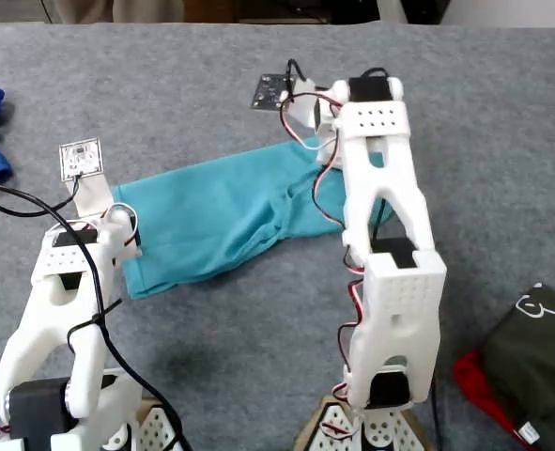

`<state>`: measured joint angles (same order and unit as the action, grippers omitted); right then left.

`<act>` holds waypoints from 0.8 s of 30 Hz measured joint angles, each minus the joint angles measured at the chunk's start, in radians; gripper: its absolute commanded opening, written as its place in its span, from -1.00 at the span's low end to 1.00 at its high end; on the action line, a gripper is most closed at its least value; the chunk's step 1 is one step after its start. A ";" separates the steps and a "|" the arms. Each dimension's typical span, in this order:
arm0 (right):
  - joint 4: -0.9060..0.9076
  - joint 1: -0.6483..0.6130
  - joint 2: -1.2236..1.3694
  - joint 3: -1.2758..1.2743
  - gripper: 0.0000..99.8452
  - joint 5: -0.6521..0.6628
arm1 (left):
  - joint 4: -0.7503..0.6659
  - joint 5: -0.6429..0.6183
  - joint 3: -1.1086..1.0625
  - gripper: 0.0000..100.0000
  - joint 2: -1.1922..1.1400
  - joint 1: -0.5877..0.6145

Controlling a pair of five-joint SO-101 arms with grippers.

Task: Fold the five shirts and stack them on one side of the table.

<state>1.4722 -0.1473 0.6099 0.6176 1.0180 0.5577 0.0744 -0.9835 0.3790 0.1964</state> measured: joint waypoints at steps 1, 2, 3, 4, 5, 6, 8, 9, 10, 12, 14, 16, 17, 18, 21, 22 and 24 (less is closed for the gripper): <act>0.021 0.000 0.000 0.020 -0.52 0.000 | 0.000 0.000 0.000 -0.96 0.000 0.000; 0.048 0.002 0.000 0.041 -0.54 0.000 | 0.000 0.000 0.000 -0.96 0.000 0.000; 0.077 0.002 0.000 0.066 -0.58 0.000 | 0.000 0.000 0.000 -0.96 0.000 0.000; 0.109 0.002 0.000 0.095 -0.65 0.000 | 0.000 0.000 0.000 -0.96 0.000 0.000; 0.144 0.002 0.000 0.123 -0.74 0.000 | 0.000 0.000 0.000 -0.96 0.000 0.000; 0.181 0.002 0.000 0.146 -0.87 0.000 | 0.000 0.000 0.000 -0.96 0.000 0.000; 0.258 0.002 0.000 0.178 -0.97 0.000 | 0.000 0.000 0.000 -0.96 0.000 0.000; 0.279 0.000 0.000 0.180 -0.95 0.000 | 0.000 0.000 0.000 -0.96 0.000 0.000; 0.284 -0.003 0.000 0.180 -0.99 -0.008 | 0.000 0.000 0.000 -0.96 0.000 0.000; 0.293 -0.005 0.000 0.169 -0.99 -0.018 | 0.000 0.000 0.000 -0.96 0.000 0.000; 0.293 -0.020 0.000 0.121 -0.99 -0.021 | 0.000 0.000 0.000 -0.96 0.000 0.000; 0.292 -0.052 0.000 0.061 -0.99 -0.029 | 0.000 0.000 0.000 -0.96 0.000 0.000; 0.287 -0.068 0.000 0.032 -0.99 -0.034 | 0.000 0.000 0.000 -0.96 0.000 0.000; 0.276 -0.084 0.000 0.008 -0.99 -0.040 | 0.000 0.000 0.000 -0.96 0.000 0.000; 0.201 -0.115 0.000 -0.077 -0.99 -0.043 | 0.000 0.000 0.000 -0.96 0.000 0.000; 0.169 -0.120 0.000 -0.110 -0.99 -0.043 | 0.000 0.000 0.000 -0.96 0.000 0.000; 0.098 -0.126 0.000 -0.180 -0.99 -0.043 | 0.000 0.000 0.000 -0.96 0.000 0.000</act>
<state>1.5704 -0.2731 0.6099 0.4381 0.9751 0.5577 0.0744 -0.9835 0.3790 0.1964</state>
